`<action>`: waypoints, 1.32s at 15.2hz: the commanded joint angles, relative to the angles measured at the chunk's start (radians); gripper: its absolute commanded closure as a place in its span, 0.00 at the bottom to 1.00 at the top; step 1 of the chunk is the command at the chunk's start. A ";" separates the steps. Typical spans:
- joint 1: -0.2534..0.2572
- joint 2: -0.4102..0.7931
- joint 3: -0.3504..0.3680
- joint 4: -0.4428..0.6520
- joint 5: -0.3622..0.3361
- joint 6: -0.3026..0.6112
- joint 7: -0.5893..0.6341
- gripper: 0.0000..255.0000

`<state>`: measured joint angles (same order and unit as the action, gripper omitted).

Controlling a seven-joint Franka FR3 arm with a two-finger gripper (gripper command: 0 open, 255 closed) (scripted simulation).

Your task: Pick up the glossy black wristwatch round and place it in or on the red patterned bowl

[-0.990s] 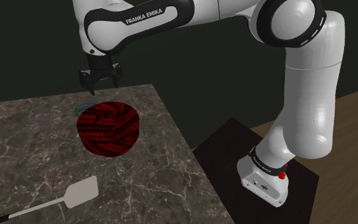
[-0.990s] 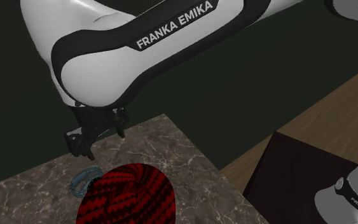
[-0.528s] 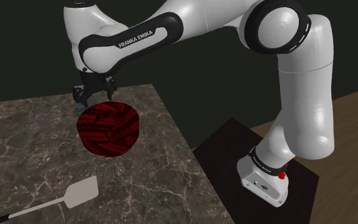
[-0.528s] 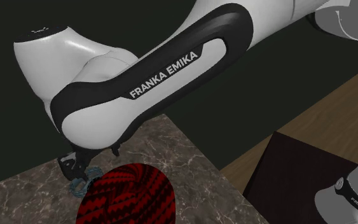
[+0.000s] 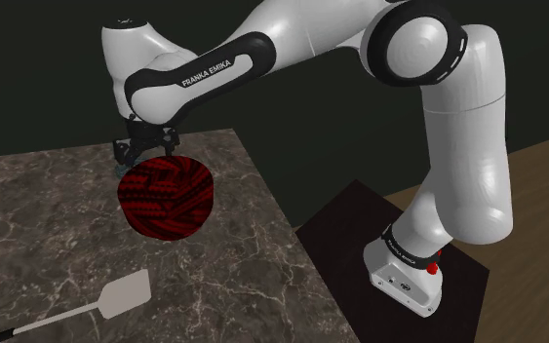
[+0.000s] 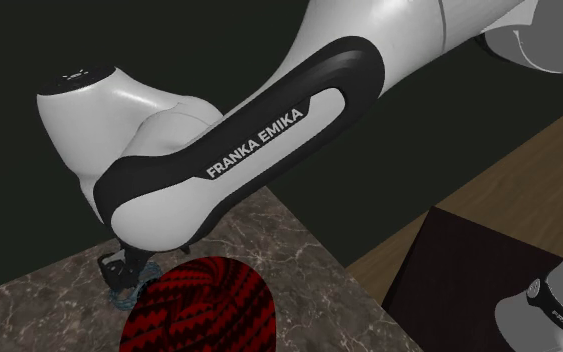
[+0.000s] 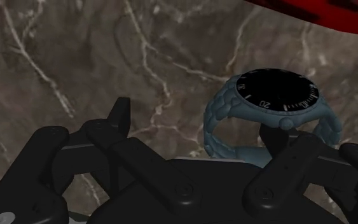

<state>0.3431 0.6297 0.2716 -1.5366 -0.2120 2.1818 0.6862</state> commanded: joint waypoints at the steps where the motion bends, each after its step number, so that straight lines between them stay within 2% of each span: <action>1: 0.000 0.000 0.000 0.000 0.000 0.000 0.000 0.00; 3: 0.000 0.000 0.000 0.000 0.000 0.000 0.000 0.00; 4: 0.000 0.000 0.000 0.000 0.000 0.000 0.000 1.00; 13: 0.000 0.000 0.000 0.000 0.000 0.000 0.000 1.00; 20: -0.004 -0.042 0.009 0.029 0.014 -0.070 -0.010 1.00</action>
<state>0.3385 0.5939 0.2791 -1.5124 -0.1999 2.1233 0.6768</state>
